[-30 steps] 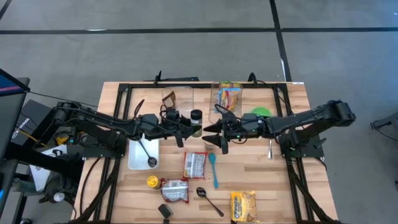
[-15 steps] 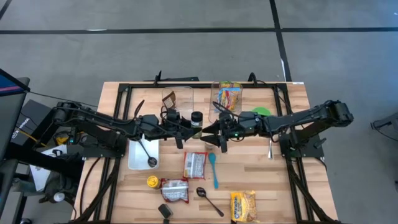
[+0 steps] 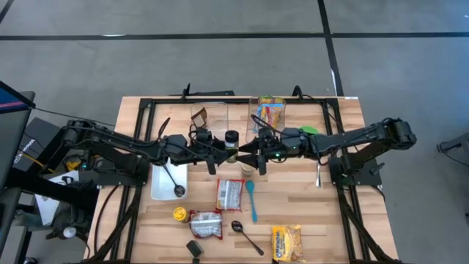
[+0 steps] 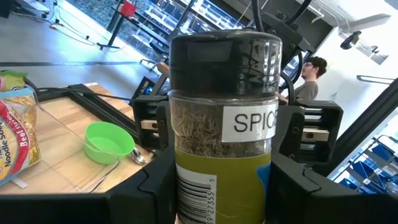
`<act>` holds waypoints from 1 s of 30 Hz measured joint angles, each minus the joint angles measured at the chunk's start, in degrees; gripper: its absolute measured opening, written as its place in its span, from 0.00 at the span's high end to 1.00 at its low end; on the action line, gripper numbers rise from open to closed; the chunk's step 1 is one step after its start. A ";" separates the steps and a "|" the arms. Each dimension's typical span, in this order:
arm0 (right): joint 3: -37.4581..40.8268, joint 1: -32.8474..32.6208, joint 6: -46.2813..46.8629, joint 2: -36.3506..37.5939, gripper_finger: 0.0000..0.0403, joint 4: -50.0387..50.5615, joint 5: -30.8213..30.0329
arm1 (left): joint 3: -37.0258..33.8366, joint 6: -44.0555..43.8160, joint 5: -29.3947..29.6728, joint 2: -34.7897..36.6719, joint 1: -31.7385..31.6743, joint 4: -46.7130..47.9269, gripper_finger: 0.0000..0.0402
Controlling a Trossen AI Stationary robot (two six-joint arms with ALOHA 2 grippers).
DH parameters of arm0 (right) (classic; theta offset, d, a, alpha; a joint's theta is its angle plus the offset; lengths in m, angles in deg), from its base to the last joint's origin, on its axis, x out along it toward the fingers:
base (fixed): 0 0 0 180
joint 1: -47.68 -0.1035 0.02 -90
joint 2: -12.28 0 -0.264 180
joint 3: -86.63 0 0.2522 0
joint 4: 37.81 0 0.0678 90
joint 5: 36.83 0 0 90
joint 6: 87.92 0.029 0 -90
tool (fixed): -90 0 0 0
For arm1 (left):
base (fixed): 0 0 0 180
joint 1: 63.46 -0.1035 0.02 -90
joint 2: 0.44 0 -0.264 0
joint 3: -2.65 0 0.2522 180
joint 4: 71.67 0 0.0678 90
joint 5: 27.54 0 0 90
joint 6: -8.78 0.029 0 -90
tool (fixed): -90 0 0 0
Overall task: Pick & Place Food Item
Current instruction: Put the light green seasoning bottle into the left transparent bin
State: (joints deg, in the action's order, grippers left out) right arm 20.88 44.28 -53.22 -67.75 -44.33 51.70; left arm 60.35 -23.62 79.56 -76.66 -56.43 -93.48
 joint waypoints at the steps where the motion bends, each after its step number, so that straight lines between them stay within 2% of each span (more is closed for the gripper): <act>1: 0.00 0.00 0.00 0.00 0.39 0.00 0.00 | 0.00 0.00 0.00 0.00 0.00 0.00 0.58; 19: -0.02 1.33 0.74 -1.01 0.39 -2.37 3.57 | 0.00 0.02 0.02 0.00 0.00 0.17 0.58; 30: -0.02 1.22 0.72 -1.01 0.29 -2.75 4.66 | 0.00 0.17 0.02 0.00 0.00 0.17 0.58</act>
State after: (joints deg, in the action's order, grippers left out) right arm 20.86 45.50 -52.50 -68.75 -47.07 56.35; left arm 60.35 -23.45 79.59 -76.66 -56.43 -93.31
